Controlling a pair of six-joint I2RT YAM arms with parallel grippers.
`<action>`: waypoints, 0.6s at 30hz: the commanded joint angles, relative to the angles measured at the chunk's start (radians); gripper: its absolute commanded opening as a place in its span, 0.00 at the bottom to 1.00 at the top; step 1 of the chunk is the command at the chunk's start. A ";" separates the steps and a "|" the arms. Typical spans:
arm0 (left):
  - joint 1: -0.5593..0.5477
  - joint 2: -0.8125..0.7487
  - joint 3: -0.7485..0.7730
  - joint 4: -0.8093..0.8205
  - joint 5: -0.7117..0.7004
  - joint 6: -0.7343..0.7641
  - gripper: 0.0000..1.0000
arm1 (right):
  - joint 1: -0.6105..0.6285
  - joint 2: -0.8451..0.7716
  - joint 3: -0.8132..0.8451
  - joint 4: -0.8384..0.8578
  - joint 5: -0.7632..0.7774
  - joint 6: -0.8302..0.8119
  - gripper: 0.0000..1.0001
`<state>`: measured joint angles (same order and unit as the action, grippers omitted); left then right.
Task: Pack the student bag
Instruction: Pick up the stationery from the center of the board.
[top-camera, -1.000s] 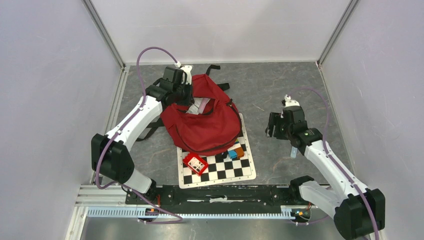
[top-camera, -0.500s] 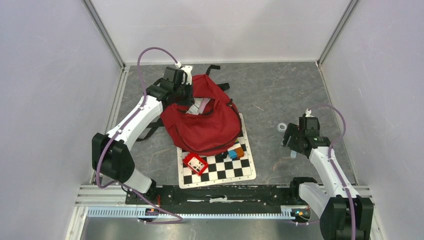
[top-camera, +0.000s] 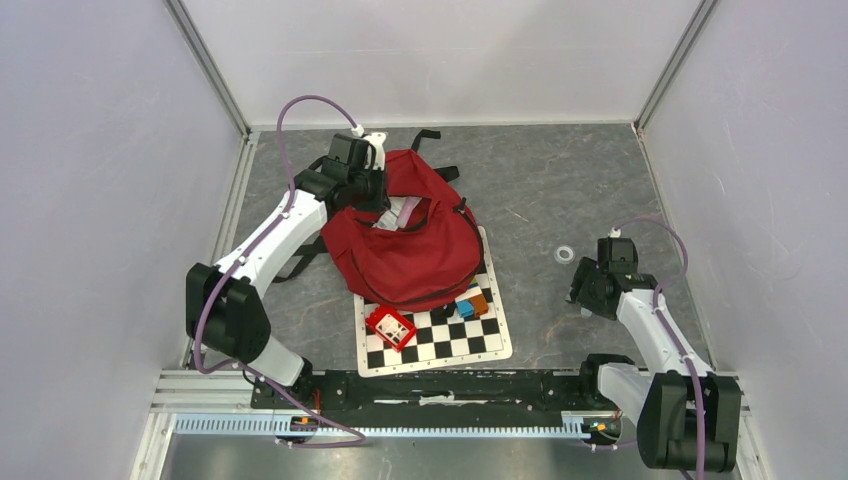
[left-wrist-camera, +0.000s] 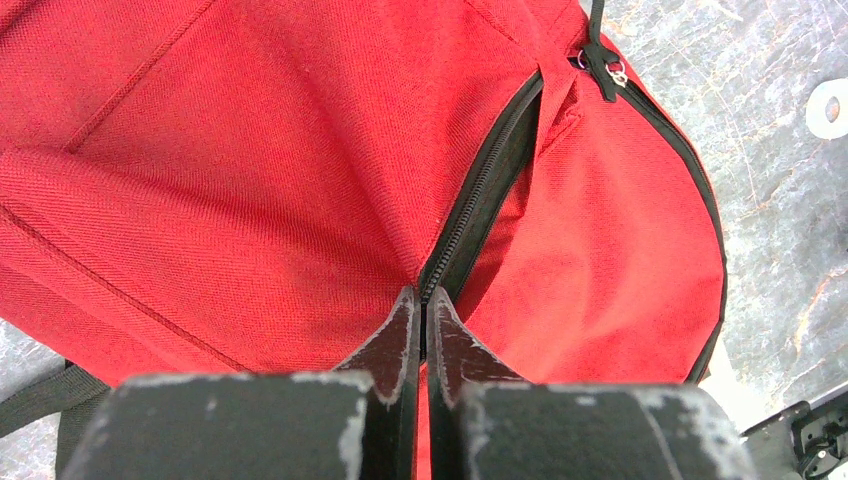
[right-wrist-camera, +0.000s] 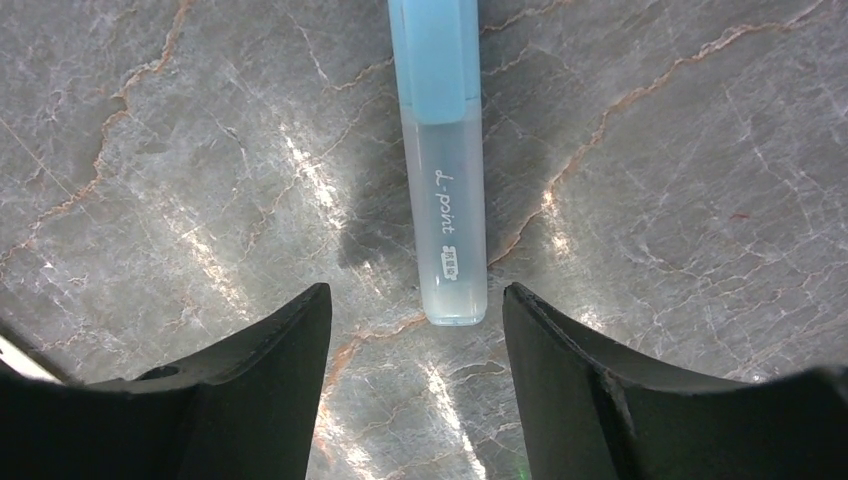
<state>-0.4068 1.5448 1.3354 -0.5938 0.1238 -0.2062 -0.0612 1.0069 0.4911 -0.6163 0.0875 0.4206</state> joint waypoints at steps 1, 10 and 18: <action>0.000 0.000 0.013 0.045 0.062 -0.042 0.02 | -0.003 -0.027 -0.019 0.047 -0.018 -0.016 0.66; -0.002 0.006 0.013 0.045 0.062 -0.041 0.02 | 0.015 0.019 -0.043 0.081 -0.057 -0.025 0.57; -0.001 0.008 0.013 0.042 0.059 -0.039 0.02 | 0.026 0.032 -0.051 0.085 -0.015 -0.035 0.51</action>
<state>-0.4053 1.5532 1.3354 -0.5922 0.1379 -0.2100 -0.0406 1.0203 0.4515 -0.5526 0.0605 0.3969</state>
